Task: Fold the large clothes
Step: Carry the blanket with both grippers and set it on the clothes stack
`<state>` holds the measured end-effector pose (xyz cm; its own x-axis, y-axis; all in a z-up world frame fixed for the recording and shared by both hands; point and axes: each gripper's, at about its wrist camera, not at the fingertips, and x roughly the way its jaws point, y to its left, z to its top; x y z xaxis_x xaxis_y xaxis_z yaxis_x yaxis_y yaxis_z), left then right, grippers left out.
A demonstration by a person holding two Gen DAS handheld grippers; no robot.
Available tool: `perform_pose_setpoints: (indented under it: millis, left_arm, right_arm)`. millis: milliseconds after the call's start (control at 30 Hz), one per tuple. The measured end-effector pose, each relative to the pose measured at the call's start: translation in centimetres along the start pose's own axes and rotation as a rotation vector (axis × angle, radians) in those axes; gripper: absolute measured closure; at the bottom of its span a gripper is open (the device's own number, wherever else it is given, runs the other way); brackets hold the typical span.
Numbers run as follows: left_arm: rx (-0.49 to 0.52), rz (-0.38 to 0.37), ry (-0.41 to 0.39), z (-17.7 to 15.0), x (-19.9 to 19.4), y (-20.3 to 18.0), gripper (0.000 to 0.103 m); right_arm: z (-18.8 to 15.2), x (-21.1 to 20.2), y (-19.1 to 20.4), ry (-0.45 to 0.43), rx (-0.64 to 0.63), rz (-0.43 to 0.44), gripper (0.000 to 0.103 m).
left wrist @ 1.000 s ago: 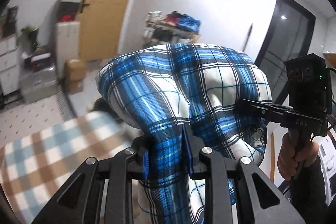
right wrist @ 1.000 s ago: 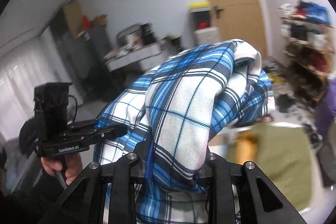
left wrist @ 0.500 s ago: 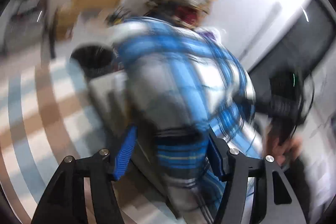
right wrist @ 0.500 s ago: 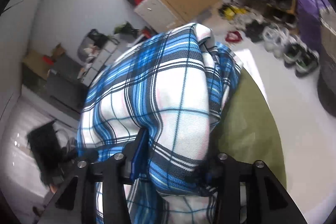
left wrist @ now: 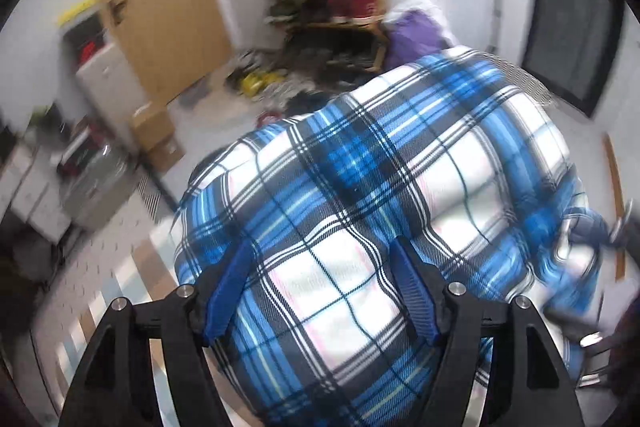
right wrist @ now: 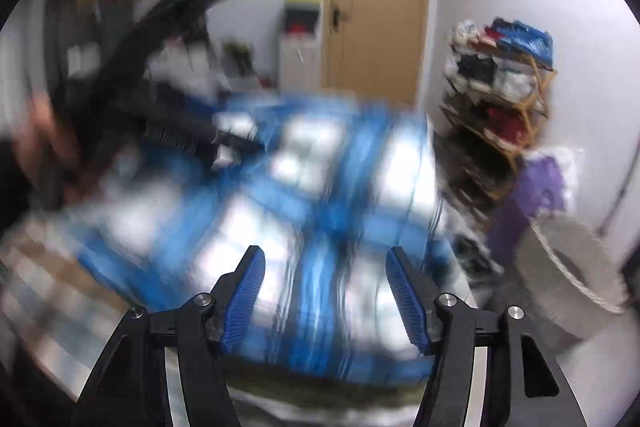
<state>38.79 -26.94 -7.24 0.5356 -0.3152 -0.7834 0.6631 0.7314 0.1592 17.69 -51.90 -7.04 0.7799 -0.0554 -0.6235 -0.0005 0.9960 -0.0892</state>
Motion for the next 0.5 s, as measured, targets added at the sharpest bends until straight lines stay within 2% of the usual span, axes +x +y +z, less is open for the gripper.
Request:
perform_pose_setpoints:
  millis: [33,67,167,267,367,400,467,500]
  left_arm:
    - [-0.037,-0.027,0.001,-0.1,-0.1,0.9,0.033]
    - [-0.029,-0.036,-0.004,-0.1,-0.5,1.0,0.033]
    - [0.013,0.004,-0.046,-0.6,-3.9,0.4,0.033]
    - [0.024,-0.031,-0.151,-3.0,-9.1,-0.4,0.033]
    - [0.035,-0.031,-0.267,-6.0,-13.6,-1.4,0.032]
    - [0.038,-0.027,-0.295,-7.7,-15.3,-1.6,0.030]
    - [0.013,-0.037,-0.332,-9.2,-17.2,-2.2,0.025]
    - [-0.003,-0.054,-0.345,-9.8,-18.1,-2.3,0.024]
  right_arm:
    - [-1.1,0.9,-0.8,-0.019,0.041,0.021,0.049]
    - [-1.8,1.1,-1.4,-0.042,0.074,0.037,0.049]
    - [-1.8,0.6,-3.4,-0.049,0.199,0.100,0.049]
    - [-2.2,-1.9,-5.0,-0.053,0.295,0.083,0.049]
    - [-2.9,-7.0,-4.6,-0.133,0.336,0.089,0.046]
    - [-3.1,-9.5,-3.7,-0.179,0.331,0.067,0.045]
    - [-3.5,-13.6,-1.4,-0.253,0.322,0.039,0.035]
    - [-3.9,-16.0,-0.1,-0.294,0.318,0.030,0.025]
